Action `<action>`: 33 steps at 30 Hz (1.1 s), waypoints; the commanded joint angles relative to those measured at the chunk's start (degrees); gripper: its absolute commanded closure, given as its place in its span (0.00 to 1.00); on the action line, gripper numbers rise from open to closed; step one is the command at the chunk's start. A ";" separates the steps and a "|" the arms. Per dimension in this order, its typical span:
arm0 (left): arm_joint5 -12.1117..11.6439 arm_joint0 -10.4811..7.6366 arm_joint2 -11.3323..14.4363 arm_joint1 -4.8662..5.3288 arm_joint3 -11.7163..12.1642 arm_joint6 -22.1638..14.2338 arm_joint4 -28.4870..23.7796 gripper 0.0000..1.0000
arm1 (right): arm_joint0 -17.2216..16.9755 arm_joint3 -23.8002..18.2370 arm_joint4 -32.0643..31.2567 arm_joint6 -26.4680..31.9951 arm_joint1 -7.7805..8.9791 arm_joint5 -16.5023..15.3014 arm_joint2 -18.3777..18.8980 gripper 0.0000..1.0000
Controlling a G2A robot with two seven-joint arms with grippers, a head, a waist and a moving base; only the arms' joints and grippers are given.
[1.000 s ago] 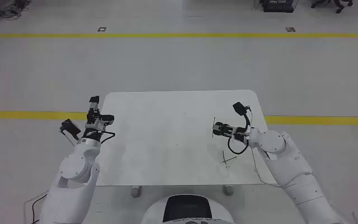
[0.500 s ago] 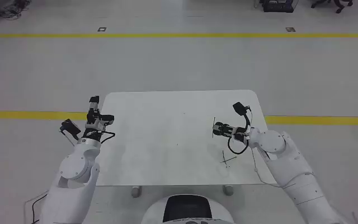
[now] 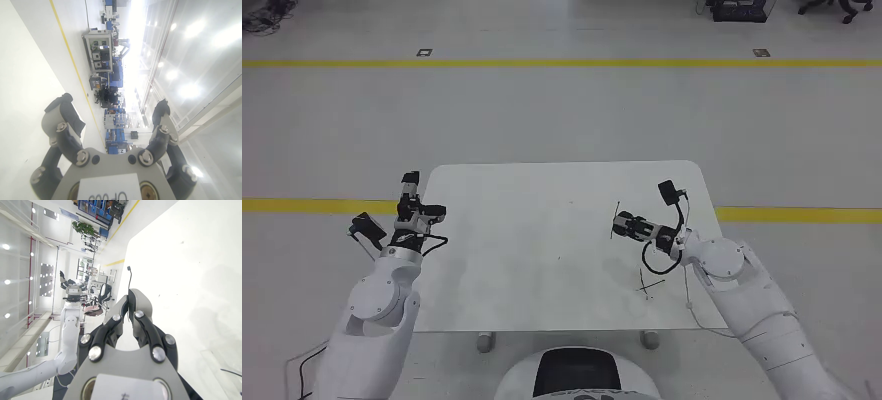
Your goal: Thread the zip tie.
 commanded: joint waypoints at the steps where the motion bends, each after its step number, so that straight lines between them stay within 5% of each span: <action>1: 0.00 0.00 0.00 0.00 0.00 0.00 0.00 0.00 | 0.00 0.00 -0.06 0.03 0.01 0.00 0.01 1.00; 13: -0.03 -0.07 0.11 0.02 -0.21 -0.21 0.68 0.00 | -0.16 -0.18 -0.03 -0.74 -0.05 0.06 -0.08 1.00; 16: -2.47 1.42 1.19 0.31 -4.09 -1.74 10.63 0.00 | -0.46 -0.61 0.67 -3.11 -0.33 0.46 -0.54 1.00; 20: -2.85 3.88 4.67 0.46 -8.61 -1.18 25.00 0.00 | -0.47 -0.58 1.87 -5.29 -0.67 1.38 -0.93 1.00; 25: -3.71 5.04 9.79 0.52 -11.12 1.97 44.59 0.00 | -0.43 -0.47 4.77 -6.76 -1.02 2.52 -0.82 1.00; 33: -3.73 4.93 9.78 0.53 -11.10 1.97 45.00 0.00 | -0.40 -0.51 4.76 -7.10 -1.02 2.49 -0.69 1.00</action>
